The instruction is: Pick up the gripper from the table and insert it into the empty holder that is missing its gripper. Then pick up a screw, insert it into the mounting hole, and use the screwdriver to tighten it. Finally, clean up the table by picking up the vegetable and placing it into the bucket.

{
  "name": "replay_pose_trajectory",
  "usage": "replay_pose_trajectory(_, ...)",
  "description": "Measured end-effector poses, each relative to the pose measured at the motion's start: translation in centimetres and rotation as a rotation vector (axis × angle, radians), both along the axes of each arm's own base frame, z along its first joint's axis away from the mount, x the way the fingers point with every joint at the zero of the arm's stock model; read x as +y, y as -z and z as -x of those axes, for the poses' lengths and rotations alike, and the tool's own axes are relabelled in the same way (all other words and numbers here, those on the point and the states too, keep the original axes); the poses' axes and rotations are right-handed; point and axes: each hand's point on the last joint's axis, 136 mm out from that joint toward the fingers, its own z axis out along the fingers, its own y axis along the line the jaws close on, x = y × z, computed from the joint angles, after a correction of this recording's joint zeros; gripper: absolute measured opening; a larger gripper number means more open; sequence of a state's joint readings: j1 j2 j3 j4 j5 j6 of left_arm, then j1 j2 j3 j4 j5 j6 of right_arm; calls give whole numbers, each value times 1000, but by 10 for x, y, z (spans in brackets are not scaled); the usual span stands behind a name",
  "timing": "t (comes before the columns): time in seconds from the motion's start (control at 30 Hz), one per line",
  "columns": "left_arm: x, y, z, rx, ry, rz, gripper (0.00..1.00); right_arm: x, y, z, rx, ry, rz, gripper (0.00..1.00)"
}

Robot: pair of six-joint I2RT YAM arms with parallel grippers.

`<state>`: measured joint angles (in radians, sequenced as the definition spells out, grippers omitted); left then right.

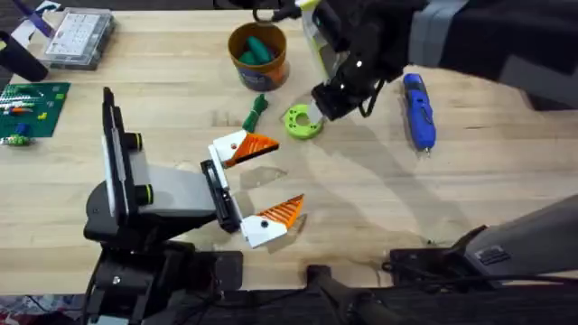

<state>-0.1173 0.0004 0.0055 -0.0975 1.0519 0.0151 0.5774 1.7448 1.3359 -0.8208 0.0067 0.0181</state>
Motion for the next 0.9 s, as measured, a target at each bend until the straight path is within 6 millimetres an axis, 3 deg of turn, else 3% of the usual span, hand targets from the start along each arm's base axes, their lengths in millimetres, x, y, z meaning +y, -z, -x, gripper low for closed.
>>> replay_pose_trajectory(0.13,0,0,0,0,0,0,984,2,-13,-3,-13,0,-9,265)
replay_pose_trajectory(0.43,0,0,0,0,0,0,984,2,-14,-2,-9,0,-6,265)
replay_pose_trajectory(0.9,0,0,0,0,0,0,984,8,3,-12,-8,0,-7,265)
